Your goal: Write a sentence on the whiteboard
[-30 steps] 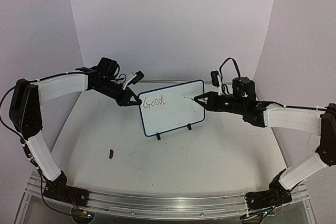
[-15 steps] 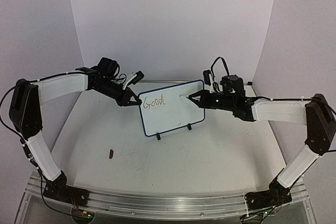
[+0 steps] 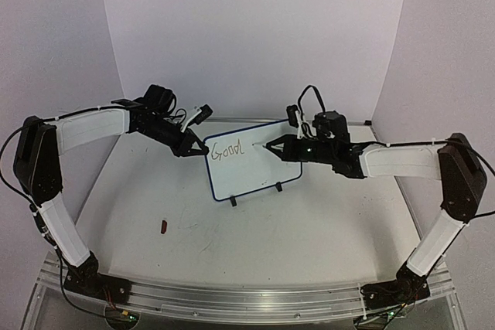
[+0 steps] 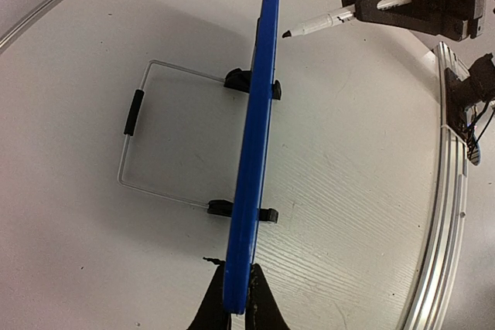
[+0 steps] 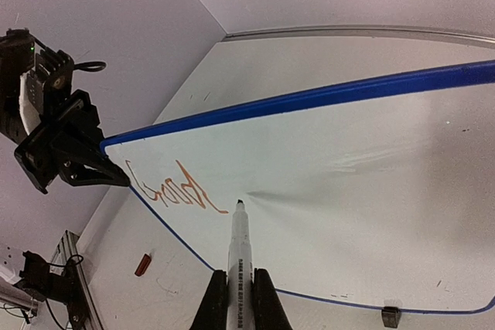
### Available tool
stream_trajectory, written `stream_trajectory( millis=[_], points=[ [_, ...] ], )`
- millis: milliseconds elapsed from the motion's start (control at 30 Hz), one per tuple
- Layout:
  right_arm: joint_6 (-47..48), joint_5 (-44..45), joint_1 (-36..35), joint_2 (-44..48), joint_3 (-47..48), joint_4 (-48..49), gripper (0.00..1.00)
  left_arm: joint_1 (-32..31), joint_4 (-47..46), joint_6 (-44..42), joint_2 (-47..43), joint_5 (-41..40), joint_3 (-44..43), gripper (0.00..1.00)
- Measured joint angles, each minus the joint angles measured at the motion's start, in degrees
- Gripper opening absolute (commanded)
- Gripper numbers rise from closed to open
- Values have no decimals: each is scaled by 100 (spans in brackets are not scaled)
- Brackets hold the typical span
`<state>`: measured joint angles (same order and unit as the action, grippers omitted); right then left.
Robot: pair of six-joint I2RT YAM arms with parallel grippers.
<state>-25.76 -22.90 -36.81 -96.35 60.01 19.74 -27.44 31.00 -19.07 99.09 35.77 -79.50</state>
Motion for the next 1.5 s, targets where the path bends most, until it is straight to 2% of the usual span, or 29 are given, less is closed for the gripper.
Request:
stream_trajectory(
  millis=[667, 1067, 1500],
  points=[
    [-218, 333, -101, -184, 104, 38, 0, -2, 0, 4, 0, 2, -2, 0],
    [-241, 829, -134, 37, -55, 61, 0, -7, 0, 2, 0, 2, -4, 0],
    [-194, 371, -96, 370, -254, 79, 0, -17, 1, -7, 0, -9, -5, 0]
  ],
)
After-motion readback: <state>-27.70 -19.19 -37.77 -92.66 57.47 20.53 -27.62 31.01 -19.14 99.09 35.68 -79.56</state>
